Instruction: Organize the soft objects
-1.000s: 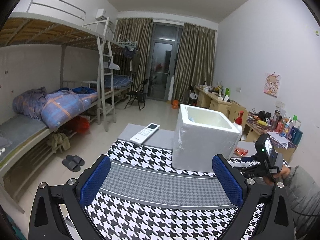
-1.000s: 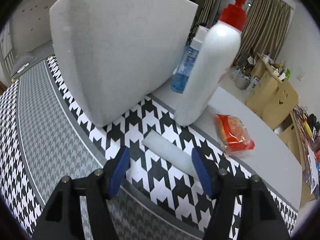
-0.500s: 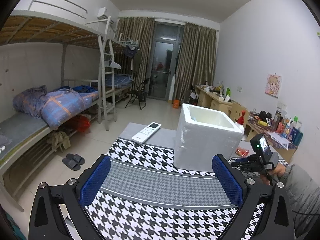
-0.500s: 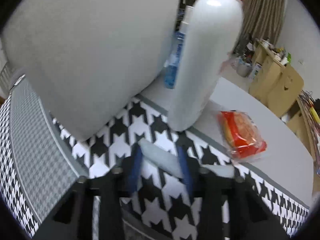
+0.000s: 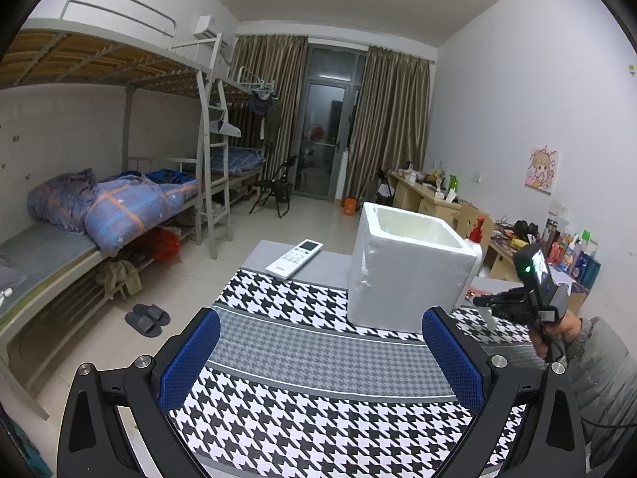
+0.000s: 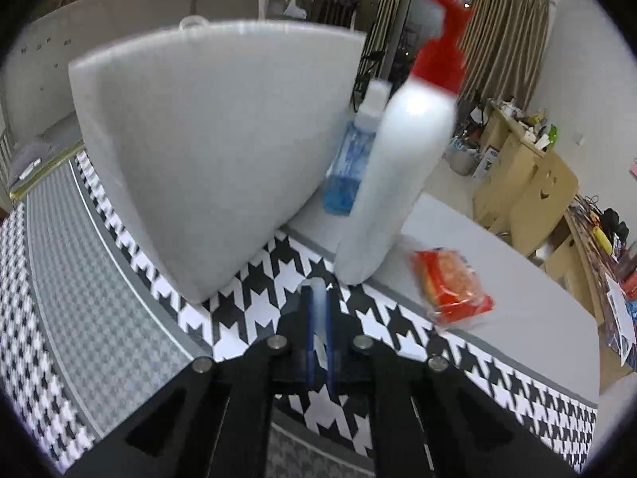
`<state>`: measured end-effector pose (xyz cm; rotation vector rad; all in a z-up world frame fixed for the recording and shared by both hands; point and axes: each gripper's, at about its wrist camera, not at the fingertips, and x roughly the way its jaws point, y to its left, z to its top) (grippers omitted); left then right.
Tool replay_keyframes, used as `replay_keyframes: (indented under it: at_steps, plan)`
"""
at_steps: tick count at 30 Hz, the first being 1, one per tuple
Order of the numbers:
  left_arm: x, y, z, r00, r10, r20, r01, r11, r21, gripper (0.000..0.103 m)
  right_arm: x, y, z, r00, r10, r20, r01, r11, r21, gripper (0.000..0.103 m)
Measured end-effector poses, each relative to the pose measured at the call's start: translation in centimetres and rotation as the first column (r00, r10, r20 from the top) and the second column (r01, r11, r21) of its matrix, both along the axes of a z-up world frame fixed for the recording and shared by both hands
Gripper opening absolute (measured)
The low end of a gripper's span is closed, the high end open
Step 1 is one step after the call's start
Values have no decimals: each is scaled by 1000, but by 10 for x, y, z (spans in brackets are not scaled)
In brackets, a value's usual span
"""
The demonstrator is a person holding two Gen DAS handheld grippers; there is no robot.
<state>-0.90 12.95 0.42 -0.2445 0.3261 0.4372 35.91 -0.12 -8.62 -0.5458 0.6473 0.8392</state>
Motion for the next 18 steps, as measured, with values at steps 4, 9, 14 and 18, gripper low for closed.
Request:
replay_keyframes:
  at_steps: [4,9,14,18]
  plan:
    - [-8,-3,2,1000,9,19,-9,1000,15,102,-15,-15,27,1000,-9,20,9,999,45,6]
    - [-15,-6,1,999,21,25,-22,999,29,102,-29,-17,48,999,-16,49,12,997,81,6]
    - [-21,-10,-4,999,31,24,-32,999,39,102,-38,-14,62,997,-16,74,7,993,121,6]
    - [-24,-15,-11,999,41,16,-42,997,58,102,-29,-9,72,995,-21,95,5,986,165,6]
